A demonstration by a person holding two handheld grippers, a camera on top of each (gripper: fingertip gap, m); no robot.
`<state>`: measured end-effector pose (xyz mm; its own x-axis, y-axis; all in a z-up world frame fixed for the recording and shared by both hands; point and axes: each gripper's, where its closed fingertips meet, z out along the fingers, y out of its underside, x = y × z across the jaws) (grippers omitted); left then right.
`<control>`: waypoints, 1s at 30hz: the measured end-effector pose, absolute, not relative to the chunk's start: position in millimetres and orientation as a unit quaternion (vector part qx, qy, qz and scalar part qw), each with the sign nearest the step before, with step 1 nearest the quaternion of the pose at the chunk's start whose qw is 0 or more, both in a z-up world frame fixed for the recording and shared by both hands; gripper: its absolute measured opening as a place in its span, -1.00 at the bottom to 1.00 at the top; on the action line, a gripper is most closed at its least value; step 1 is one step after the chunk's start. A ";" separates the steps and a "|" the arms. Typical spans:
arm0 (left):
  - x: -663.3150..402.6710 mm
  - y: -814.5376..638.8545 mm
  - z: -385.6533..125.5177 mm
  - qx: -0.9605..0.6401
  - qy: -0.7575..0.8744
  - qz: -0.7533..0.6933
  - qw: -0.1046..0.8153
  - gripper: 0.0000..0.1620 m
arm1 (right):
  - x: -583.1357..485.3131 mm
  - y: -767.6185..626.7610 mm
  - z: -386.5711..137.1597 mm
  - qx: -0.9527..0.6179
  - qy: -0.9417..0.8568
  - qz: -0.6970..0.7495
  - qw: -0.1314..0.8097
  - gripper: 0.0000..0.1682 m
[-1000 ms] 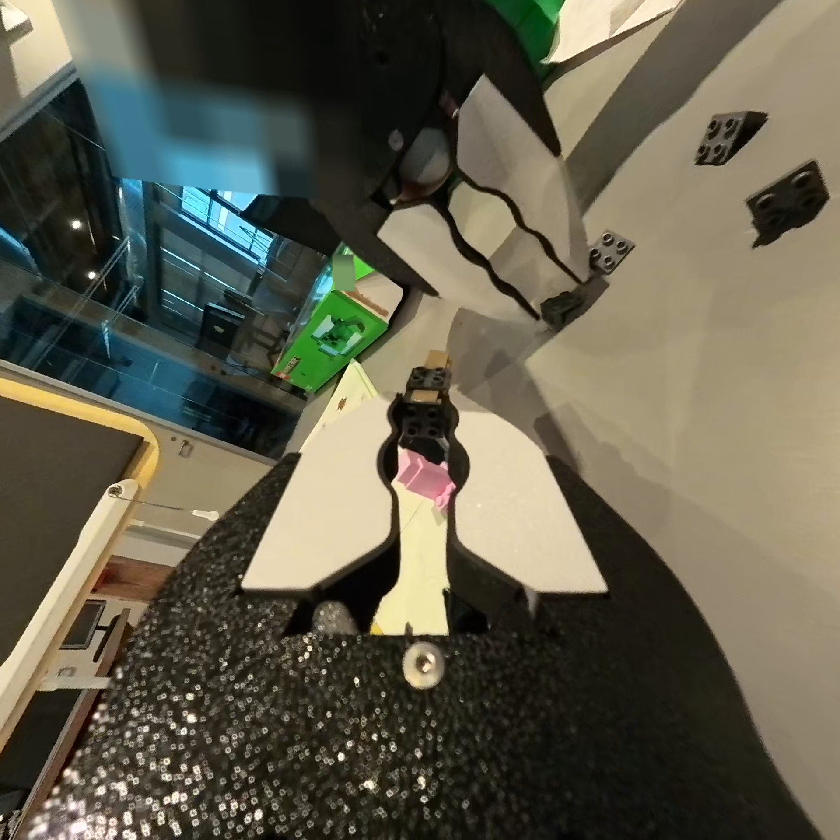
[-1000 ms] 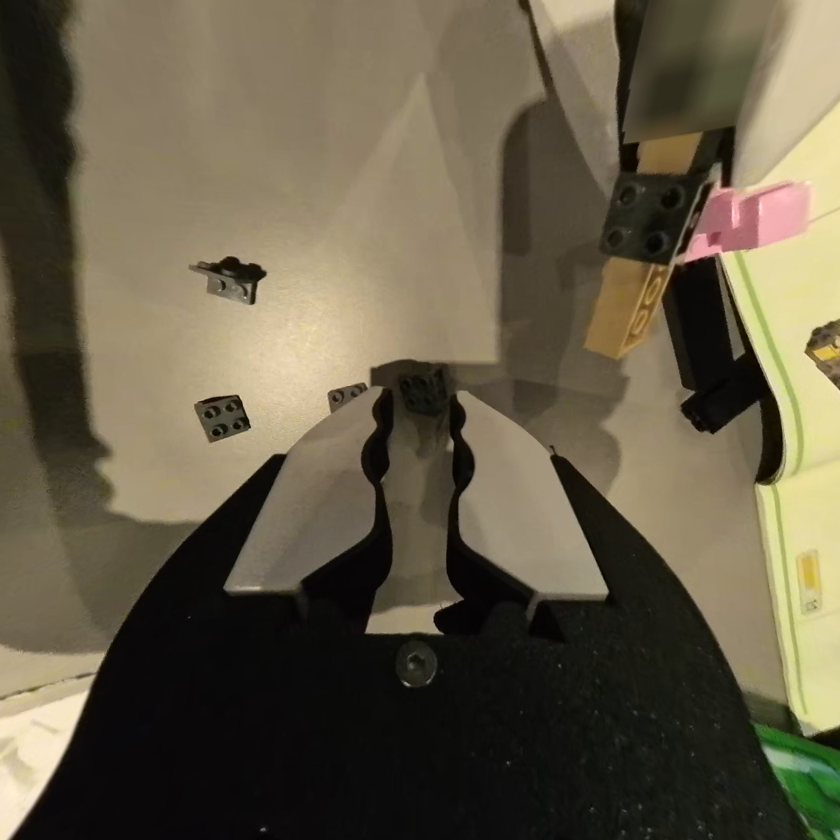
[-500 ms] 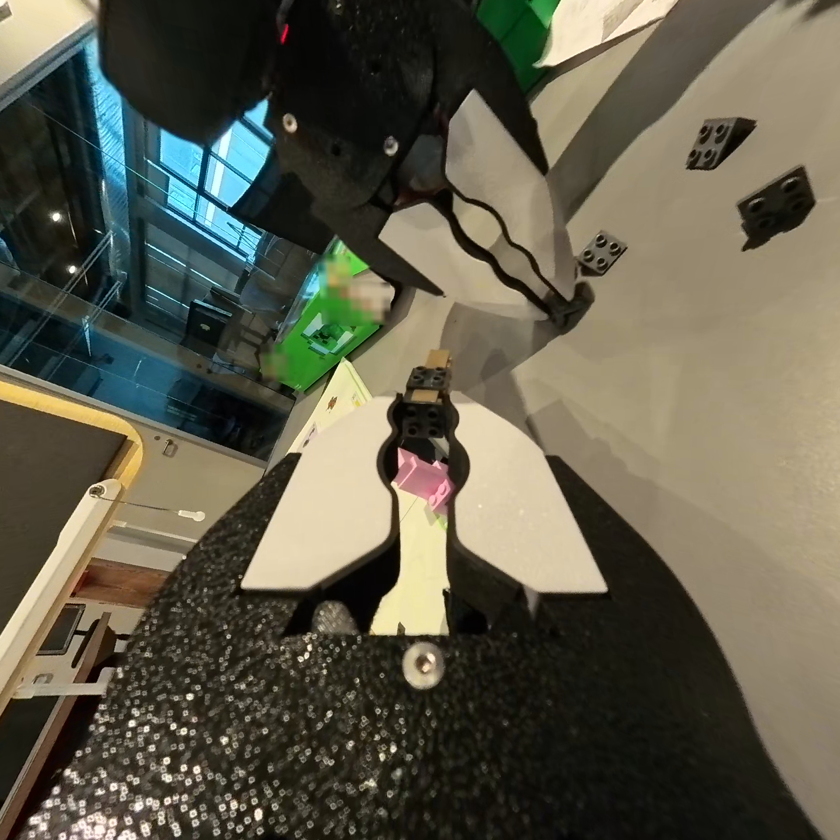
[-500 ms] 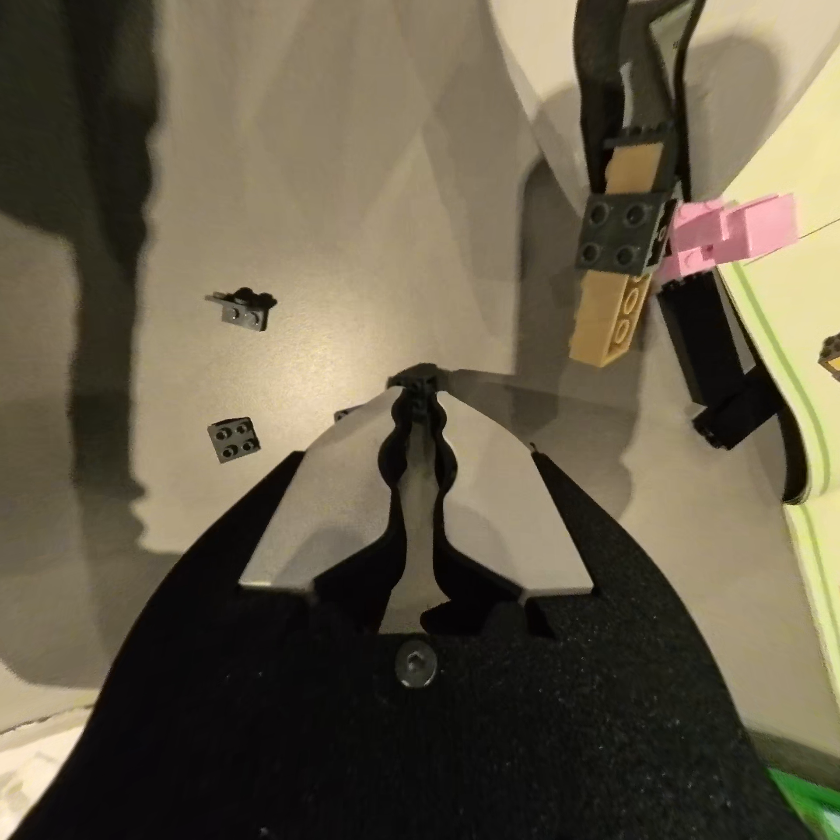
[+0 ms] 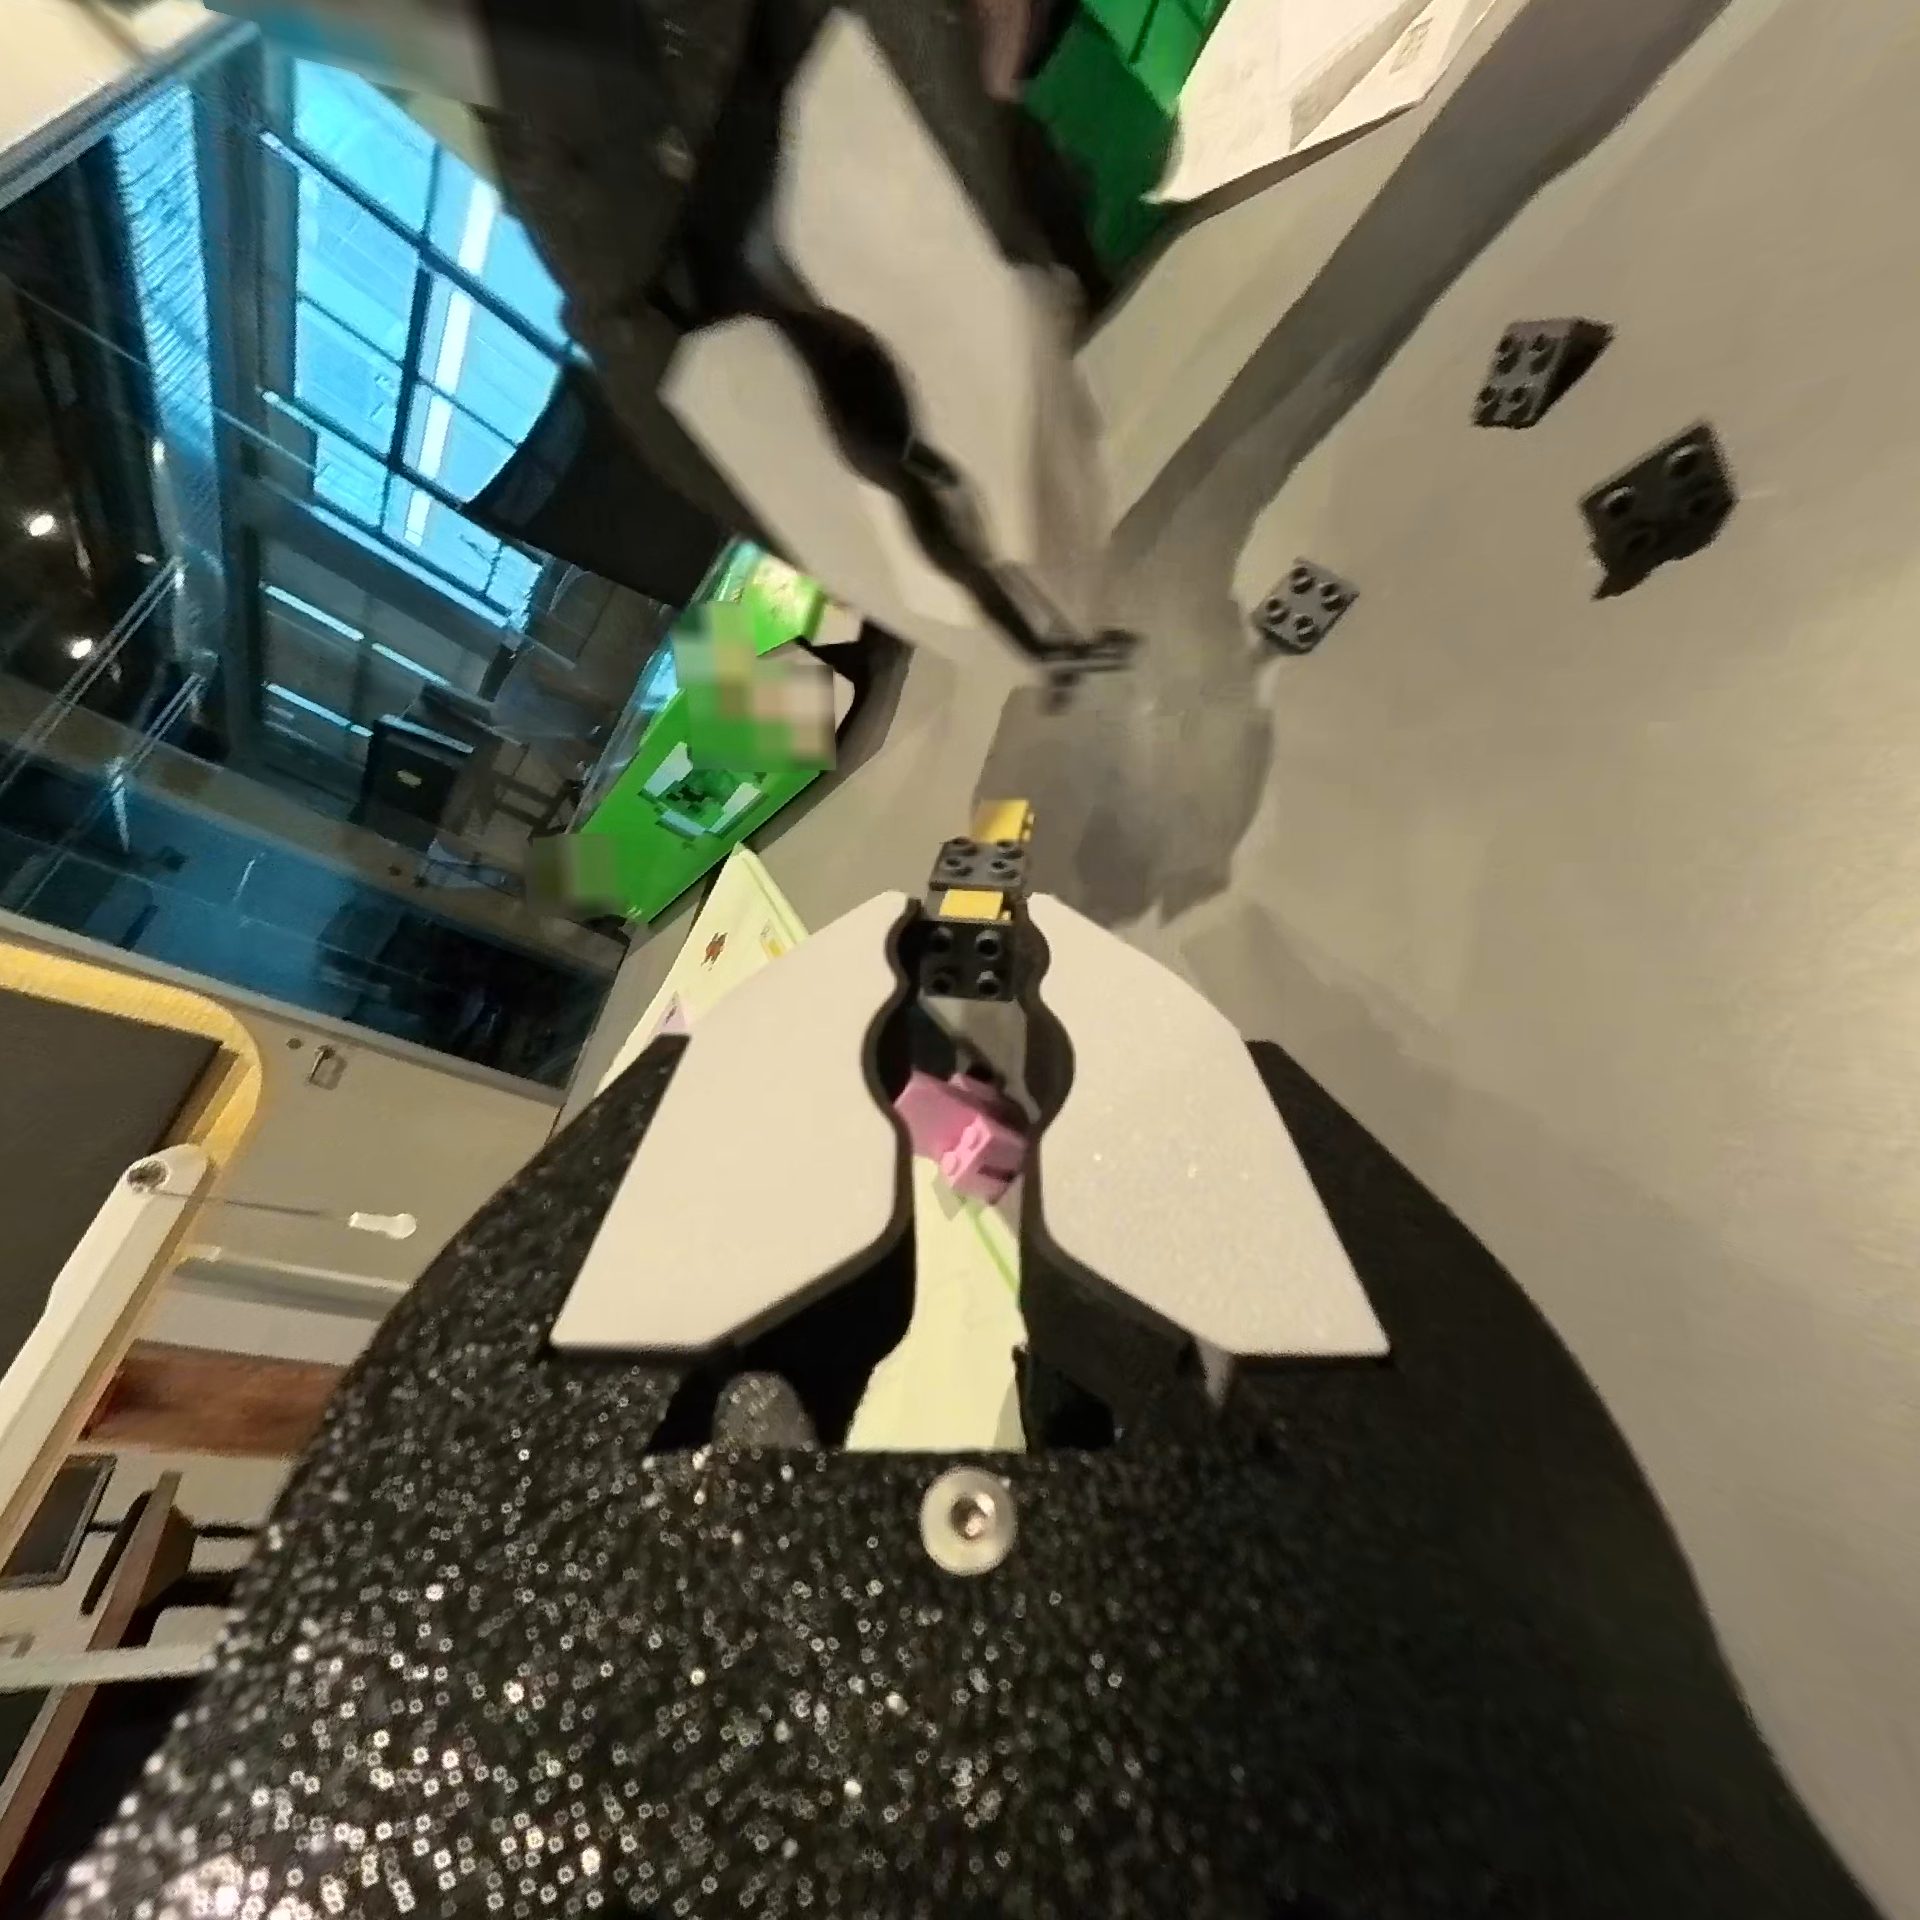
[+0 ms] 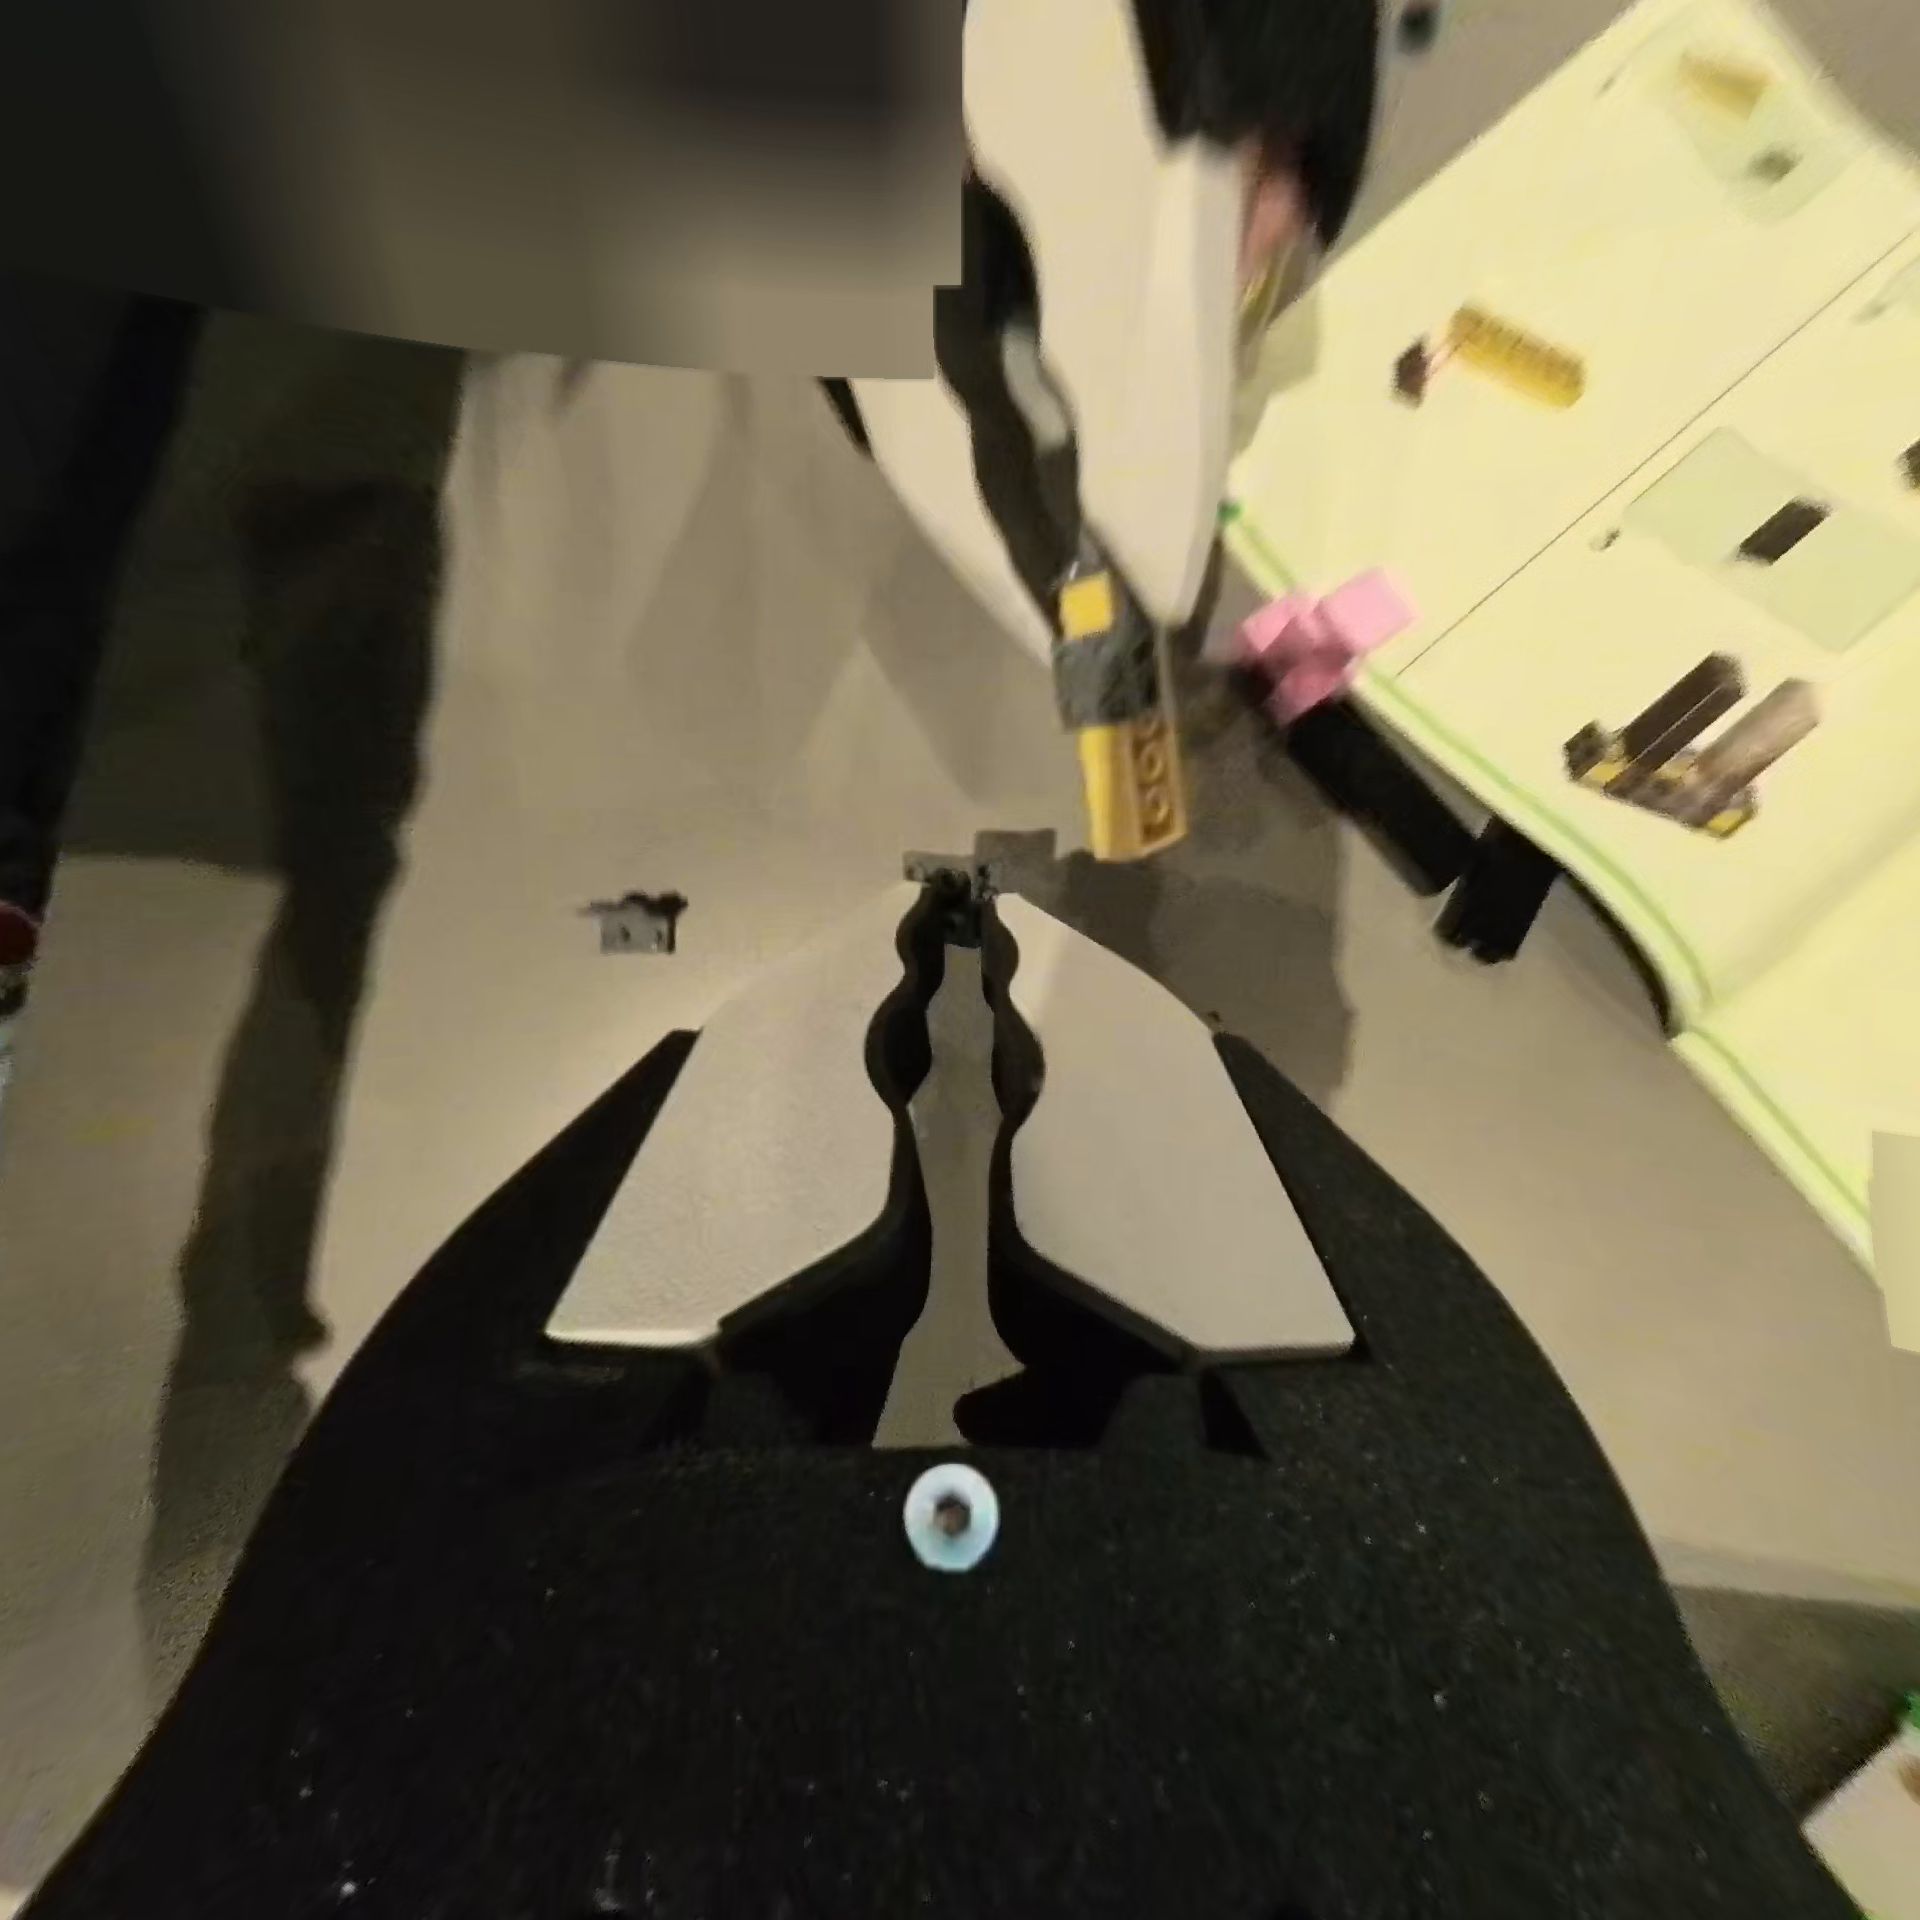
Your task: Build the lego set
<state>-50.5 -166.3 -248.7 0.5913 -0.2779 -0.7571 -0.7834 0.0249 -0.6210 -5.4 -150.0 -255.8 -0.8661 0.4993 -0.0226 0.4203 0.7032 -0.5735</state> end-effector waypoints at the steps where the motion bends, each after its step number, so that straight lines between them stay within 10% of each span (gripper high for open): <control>1: -48.9 -166.7 -249.7 -0.665 0.403 0.209 0.593 -0.80 | -9.9 -153.0 -248.7 -0.250 -0.916 0.305 0.079 -0.93; 30: -38.5 -169.6 -251.8 -0.651 0.430 0.202 0.592 -0.80 | -31.0 -157.5 -259.4 -0.218 -0.945 0.205 0.132 -0.92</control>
<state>-38.5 -169.6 -251.8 0.5492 -0.3198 -0.7721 -0.7987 0.0712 -0.5976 -31.0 -157.5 -259.4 -0.8699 0.4663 0.1605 0.3582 0.8211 -0.4445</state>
